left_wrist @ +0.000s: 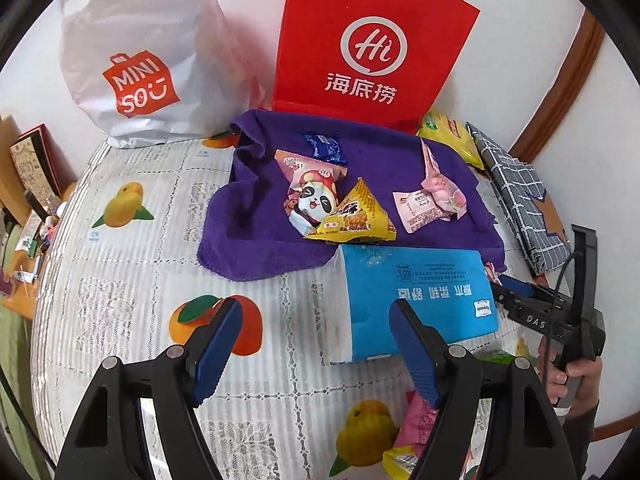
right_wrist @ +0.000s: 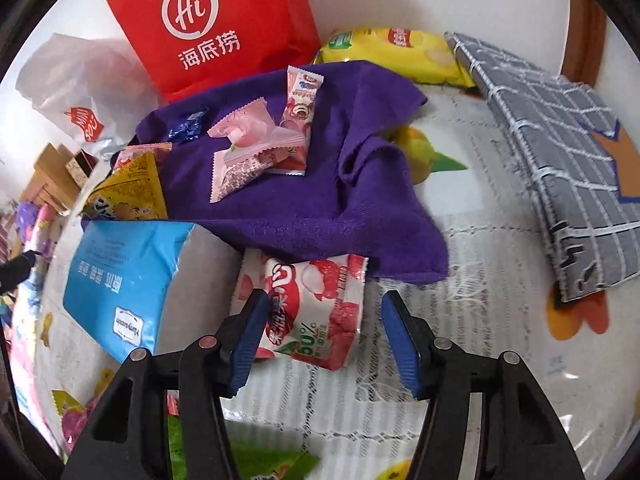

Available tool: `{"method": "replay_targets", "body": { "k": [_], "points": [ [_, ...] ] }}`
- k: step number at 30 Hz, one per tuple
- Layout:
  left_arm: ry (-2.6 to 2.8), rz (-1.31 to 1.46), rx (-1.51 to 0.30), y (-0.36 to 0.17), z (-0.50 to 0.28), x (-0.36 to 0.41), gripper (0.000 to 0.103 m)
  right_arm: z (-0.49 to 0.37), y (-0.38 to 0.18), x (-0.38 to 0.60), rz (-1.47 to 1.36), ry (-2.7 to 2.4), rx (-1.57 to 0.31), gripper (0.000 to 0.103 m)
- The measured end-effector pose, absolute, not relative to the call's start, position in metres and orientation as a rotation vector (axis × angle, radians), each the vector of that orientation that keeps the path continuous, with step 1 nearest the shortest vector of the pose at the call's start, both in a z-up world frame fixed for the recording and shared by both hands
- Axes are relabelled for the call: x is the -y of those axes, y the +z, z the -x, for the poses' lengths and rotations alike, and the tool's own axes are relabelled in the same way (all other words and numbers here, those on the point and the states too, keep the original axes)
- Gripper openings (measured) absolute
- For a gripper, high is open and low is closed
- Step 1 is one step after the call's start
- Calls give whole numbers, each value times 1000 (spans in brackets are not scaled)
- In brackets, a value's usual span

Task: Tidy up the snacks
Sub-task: 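Move both tools back past the blue tissue pack toward the remaining snacks, then grasp the red-white strawberry packet with the right tool while the left tool reaches the pink bag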

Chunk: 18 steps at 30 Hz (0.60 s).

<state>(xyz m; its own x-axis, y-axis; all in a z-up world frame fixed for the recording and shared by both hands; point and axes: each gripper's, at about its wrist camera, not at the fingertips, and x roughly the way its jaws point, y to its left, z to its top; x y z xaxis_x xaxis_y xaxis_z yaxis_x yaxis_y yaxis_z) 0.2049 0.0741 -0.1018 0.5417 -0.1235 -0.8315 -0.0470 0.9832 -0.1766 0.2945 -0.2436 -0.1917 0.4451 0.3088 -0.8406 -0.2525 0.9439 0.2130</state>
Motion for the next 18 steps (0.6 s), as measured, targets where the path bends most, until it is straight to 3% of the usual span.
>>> {"method": "replay_targets", "body": {
  "k": [10, 12, 13, 14, 18],
  "points": [
    [-63, 197, -1004, -107, -206, -75, 74, -299, -201, 225, 26, 369, -1044, 64],
    [-63, 194, -1009, -108, -204, -74, 74, -300, -200, 225, 36, 387, -1033, 46],
    [-62, 193, -1009, -108, -203, -74, 74, -299, -199, 225, 42, 393, -1028, 44],
    [-63, 190, -1010, -109, -202, -74, 74, -298, -198, 226, 39, 402, -1025, 34],
    [-69, 183, -1006, -106, -192, -73, 74, -288, -187, 229, 6, 424, -1004, 22]
  ]
}}
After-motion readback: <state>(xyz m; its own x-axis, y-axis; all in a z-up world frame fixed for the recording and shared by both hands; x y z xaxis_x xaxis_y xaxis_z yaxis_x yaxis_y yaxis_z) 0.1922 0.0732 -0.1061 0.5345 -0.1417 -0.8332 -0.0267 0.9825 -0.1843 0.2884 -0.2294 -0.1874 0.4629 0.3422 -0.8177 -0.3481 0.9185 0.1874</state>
